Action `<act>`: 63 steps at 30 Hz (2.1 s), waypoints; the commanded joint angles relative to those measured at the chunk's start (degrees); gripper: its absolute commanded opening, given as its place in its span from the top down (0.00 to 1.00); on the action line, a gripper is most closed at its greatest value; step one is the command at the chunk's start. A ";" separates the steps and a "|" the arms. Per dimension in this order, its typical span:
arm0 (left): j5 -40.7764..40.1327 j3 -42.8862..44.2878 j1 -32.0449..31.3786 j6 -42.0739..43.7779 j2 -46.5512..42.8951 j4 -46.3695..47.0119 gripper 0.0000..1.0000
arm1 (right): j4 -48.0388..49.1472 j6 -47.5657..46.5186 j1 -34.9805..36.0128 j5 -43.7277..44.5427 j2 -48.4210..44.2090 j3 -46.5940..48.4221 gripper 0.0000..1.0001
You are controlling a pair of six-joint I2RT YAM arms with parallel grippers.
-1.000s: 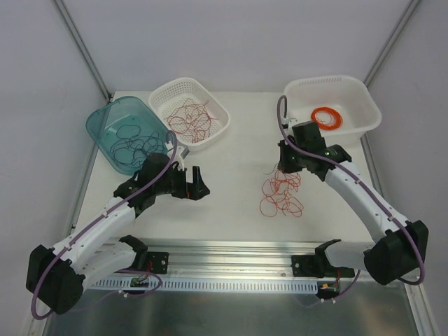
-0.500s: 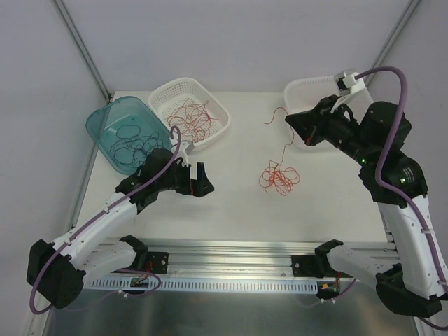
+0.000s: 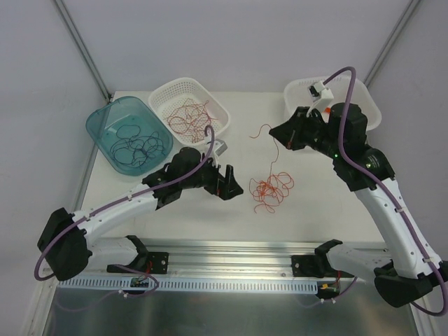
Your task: Untangle the cables
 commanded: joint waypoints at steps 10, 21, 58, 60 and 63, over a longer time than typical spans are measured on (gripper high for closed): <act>-6.40 9.25 -7.25 -13.64 16.62 15.16 0.20 | 3.73 3.55 1.67 4.39 -3.92 -2.98 0.99; -8.33 13.91 -9.36 -13.21 26.92 14.02 0.48 | 1.18 1.88 1.76 6.94 -6.91 -3.51 0.99; -5.92 3.46 32.47 1.66 -7.88 -20.19 1.00 | -17.99 -8.76 -16.79 23.32 -7.80 -3.57 0.99; -1.06 2.23 31.95 -1.16 -6.92 -18.34 1.00 | -17.46 -5.87 -16.87 22.42 -6.65 -6.66 0.99; 2.39 -0.23 28.35 -3.89 -5.25 -14.29 1.00 | -17.02 -4.89 -16.87 22.50 -4.73 -12.38 0.97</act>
